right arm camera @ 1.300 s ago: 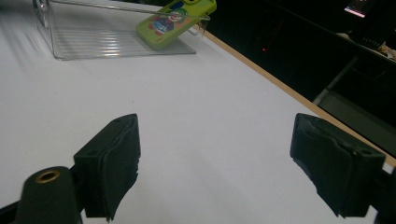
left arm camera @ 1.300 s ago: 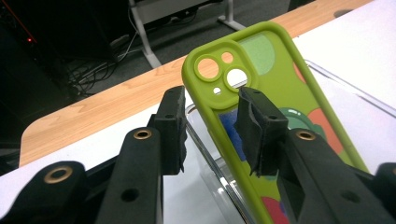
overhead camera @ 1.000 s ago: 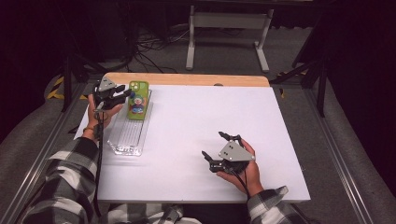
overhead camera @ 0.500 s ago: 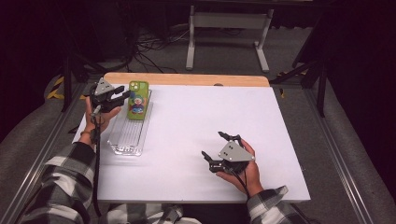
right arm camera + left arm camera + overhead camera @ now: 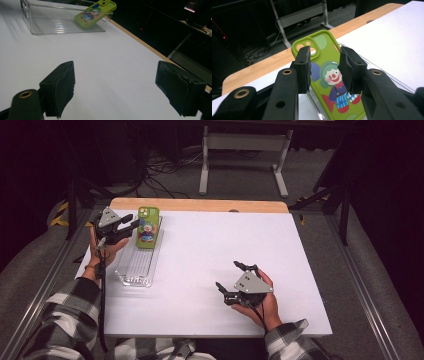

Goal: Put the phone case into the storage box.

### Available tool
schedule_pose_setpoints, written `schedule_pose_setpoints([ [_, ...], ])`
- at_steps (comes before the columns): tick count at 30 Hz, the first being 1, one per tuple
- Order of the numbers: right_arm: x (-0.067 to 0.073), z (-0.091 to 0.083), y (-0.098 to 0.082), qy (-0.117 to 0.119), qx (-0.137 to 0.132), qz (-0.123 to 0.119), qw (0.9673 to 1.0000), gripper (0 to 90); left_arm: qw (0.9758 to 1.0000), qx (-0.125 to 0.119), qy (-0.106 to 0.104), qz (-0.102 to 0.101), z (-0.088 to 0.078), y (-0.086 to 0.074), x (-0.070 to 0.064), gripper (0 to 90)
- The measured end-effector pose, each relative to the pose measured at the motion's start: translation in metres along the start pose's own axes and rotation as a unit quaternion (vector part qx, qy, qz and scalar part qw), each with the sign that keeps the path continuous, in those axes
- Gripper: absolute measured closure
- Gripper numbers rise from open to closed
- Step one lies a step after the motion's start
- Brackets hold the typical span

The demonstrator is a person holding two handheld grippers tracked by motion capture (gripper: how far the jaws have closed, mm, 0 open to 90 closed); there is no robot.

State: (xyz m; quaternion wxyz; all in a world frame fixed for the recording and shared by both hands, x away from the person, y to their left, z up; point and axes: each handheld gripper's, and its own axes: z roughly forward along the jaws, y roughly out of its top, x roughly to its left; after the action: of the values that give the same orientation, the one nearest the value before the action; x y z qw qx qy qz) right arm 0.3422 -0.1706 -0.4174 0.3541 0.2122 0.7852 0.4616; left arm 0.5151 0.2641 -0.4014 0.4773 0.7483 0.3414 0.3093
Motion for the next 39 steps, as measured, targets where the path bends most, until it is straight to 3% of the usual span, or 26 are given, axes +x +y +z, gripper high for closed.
schedule_pose_setpoints([
  [16, 0.000, 0.000, 0.000, 0.002, 0.001, -0.001, 1.0000, 17.0, 0.9995, -0.025, -0.017, 0.005, -0.020, -0.001, -0.012, 58.6],
  [39, -0.001, -0.003, 0.001, 0.001, -0.003, -0.002, 1.0000, 16.9, 0.9976, -0.053, -0.035, 0.026, -0.038, 0.005, -0.034, 53.9],
])
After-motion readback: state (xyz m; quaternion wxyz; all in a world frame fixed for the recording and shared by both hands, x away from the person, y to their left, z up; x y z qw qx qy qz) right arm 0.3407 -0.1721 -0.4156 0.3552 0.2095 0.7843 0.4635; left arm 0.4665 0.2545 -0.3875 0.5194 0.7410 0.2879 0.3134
